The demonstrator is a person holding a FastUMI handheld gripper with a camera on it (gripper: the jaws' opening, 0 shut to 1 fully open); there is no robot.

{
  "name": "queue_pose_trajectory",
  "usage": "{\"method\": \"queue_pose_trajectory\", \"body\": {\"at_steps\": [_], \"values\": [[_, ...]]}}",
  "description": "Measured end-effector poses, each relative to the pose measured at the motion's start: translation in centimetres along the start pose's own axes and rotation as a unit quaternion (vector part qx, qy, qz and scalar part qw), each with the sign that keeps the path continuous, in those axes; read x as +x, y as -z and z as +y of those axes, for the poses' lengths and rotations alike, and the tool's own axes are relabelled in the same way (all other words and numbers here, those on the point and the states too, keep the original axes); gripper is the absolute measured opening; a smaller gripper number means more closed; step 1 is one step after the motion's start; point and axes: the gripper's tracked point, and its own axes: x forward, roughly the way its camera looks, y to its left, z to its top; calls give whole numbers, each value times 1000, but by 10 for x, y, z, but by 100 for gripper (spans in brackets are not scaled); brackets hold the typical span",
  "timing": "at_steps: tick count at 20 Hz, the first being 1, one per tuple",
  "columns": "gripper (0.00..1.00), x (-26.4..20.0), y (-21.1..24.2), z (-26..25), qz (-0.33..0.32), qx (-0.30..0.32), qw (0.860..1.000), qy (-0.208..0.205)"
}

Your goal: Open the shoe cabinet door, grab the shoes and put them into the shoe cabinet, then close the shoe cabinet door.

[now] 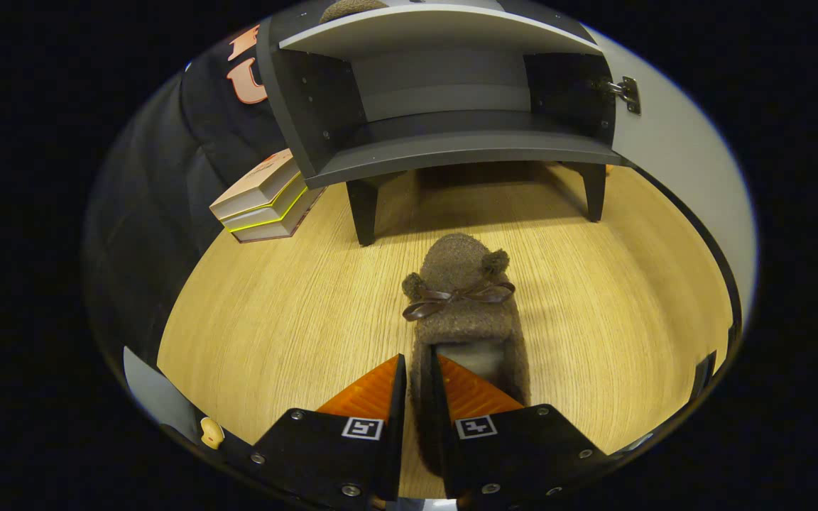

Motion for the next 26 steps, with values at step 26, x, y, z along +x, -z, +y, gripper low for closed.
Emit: {"method": "queue_pose_trajectory", "body": {"at_steps": [26], "values": [[7, -166, -167, -8, -160, 63, 985, 9]]}}
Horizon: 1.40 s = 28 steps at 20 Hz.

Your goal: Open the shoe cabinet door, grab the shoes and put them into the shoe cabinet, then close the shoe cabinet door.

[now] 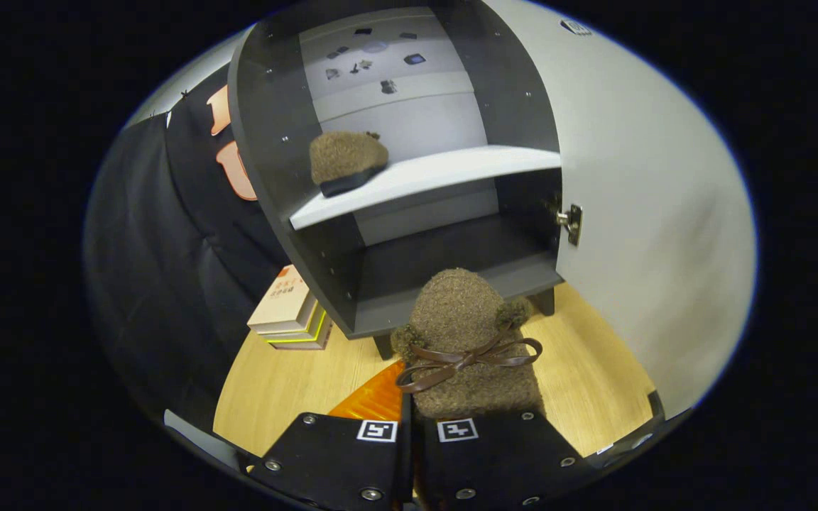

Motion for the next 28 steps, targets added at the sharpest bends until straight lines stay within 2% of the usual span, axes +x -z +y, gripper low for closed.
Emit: {"method": "queue_pose_trajectory", "body": {"at_steps": [6, 13, 17, 21, 25, 28], "values": [[7, -4, -126, 10, -66, -44, 997, -11], [6, 65, -212, 8, -73, -67, 995, -9], [7, 102, -232, 3, -56, -68, 996, -9], [6, 139, -236, -9, -16, -80, 997, 7], [7, 160, -230, -15, 15, -74, 997, 17], [7, 169, -233, -15, 14, -71, 997, 17]]}}
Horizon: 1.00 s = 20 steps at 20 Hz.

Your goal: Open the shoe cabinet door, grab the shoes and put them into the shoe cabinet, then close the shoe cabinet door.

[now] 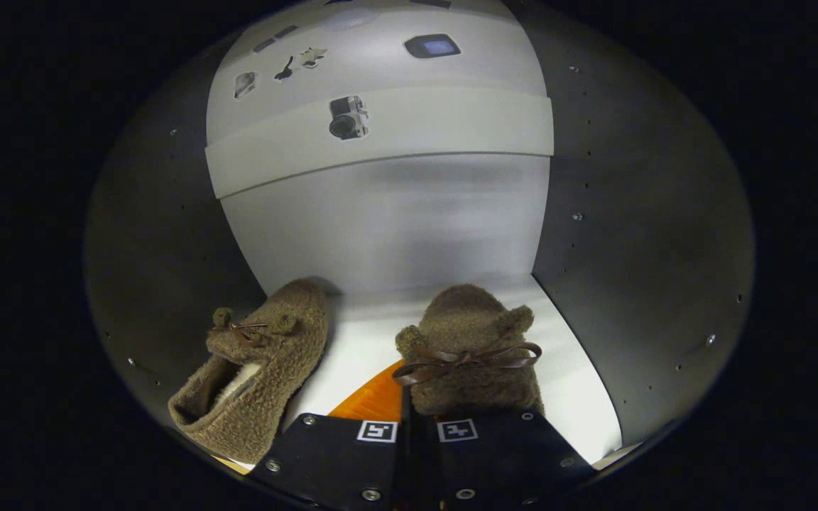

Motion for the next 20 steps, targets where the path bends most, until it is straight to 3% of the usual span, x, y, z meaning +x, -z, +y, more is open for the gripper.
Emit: {"method": "queue_pose_trajectory", "body": {"at_steps": [9, 20], "values": [[17, -27, 5, 1, 3, 15, 1000, 14], [19, -148, 6, 9, -69, 4, 997, 46]]}}
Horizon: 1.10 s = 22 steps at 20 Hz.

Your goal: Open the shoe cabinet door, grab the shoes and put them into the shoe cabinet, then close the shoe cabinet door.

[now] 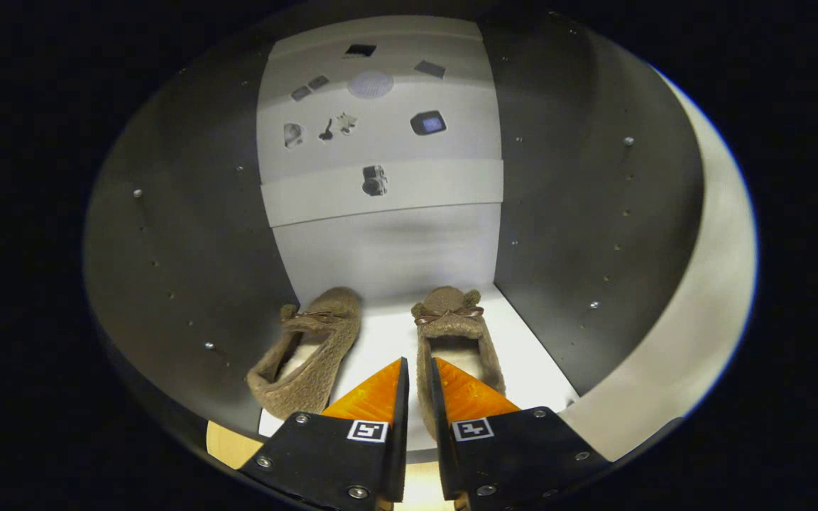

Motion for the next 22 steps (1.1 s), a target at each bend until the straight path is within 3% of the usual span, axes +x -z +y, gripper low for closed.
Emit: {"method": "queue_pose_trajectory", "body": {"at_steps": [16, 18, 22], "values": [[22, -295, 61, 23, -101, -1, 995, -12], [25, -324, 73, 12, -107, 1, 994, 3], [44, -368, 98, -14, -109, 11, 994, 18]]}}
